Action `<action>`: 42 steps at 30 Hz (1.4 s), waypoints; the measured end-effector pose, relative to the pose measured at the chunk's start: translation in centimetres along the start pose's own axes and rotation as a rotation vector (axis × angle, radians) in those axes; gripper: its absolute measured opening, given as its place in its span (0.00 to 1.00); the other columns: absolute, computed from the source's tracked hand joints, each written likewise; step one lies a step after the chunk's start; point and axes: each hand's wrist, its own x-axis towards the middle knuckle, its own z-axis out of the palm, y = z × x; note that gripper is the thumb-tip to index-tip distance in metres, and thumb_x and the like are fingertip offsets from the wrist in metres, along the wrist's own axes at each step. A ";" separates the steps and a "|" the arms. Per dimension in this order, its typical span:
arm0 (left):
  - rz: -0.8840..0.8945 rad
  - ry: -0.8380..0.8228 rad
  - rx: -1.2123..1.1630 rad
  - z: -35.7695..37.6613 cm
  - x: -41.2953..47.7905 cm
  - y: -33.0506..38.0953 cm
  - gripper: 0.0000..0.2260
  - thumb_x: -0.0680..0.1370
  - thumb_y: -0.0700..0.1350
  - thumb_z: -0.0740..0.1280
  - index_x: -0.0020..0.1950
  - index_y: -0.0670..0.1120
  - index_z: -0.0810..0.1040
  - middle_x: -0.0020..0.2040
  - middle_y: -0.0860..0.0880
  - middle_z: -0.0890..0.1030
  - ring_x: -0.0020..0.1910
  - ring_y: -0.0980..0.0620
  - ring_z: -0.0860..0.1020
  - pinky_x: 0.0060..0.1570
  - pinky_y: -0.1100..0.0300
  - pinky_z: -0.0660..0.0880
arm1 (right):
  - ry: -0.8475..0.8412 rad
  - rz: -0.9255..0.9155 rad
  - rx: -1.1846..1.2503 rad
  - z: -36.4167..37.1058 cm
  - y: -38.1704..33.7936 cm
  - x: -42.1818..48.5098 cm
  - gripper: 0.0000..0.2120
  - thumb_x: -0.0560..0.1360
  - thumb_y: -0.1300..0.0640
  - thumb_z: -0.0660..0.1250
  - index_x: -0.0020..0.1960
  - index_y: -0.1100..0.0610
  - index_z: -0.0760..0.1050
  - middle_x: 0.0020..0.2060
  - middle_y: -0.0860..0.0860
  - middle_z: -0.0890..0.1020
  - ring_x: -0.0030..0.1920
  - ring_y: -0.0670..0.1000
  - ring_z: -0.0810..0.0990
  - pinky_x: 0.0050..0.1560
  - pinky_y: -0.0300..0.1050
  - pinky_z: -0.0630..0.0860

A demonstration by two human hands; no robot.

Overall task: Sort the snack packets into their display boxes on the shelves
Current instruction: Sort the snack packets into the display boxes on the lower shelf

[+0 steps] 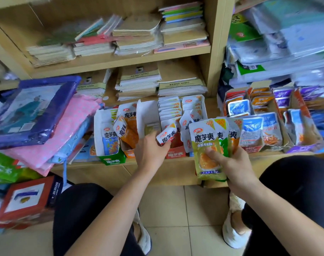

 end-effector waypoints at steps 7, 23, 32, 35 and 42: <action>0.182 -0.001 -0.301 -1.2 0.0 -0.3 0.16 0.74 0.58 0.70 0.59 0.53 0.82 0.54 0.58 0.83 0.54 0.58 0.81 0.49 0.54 0.80 | -0.001 -0.006 -0.010 0.1 0.4 0.4 0.24 0.68 0.58 0.77 0.62 0.61 0.78 0.52 0.56 0.86 0.52 0.59 0.86 0.58 0.64 0.80; 0.280 0.059 -0.502 -3.8 -4.1 2.3 0.15 0.74 0.53 0.71 0.58 0.49 0.83 0.47 0.56 0.82 0.42 0.54 0.80 0.42 0.57 0.78 | -0.102 -0.057 0.021 1.6 -0.6 -0.9 0.25 0.65 0.62 0.77 0.61 0.61 0.78 0.52 0.57 0.86 0.52 0.59 0.86 0.51 0.53 0.83; -0.077 -0.200 -0.774 -3.2 -8.1 2.1 0.35 0.64 0.49 0.80 0.68 0.56 0.71 0.41 0.51 0.81 0.38 0.50 0.83 0.38 0.53 0.81 | -0.138 0.044 0.061 3.6 0.0 -2.6 0.17 0.74 0.51 0.71 0.60 0.57 0.78 0.54 0.58 0.85 0.54 0.63 0.84 0.52 0.67 0.81; -0.227 -0.202 -0.942 -3.8 -8.3 1.5 0.21 0.68 0.42 0.79 0.59 0.51 0.78 0.46 0.47 0.83 0.40 0.49 0.83 0.29 0.57 0.77 | -0.122 0.084 0.078 4.0 -0.1 -2.5 0.13 0.76 0.57 0.70 0.60 0.58 0.78 0.54 0.58 0.85 0.51 0.62 0.85 0.48 0.65 0.82; -0.247 0.064 -1.047 -7.0 -4.4 -2.0 0.11 0.73 0.36 0.73 0.50 0.49 0.78 0.47 0.50 0.85 0.46 0.51 0.82 0.42 0.54 0.77 | -0.069 0.110 0.104 5.0 0.1 -2.4 0.18 0.72 0.63 0.73 0.61 0.62 0.76 0.54 0.60 0.85 0.52 0.64 0.85 0.48 0.65 0.82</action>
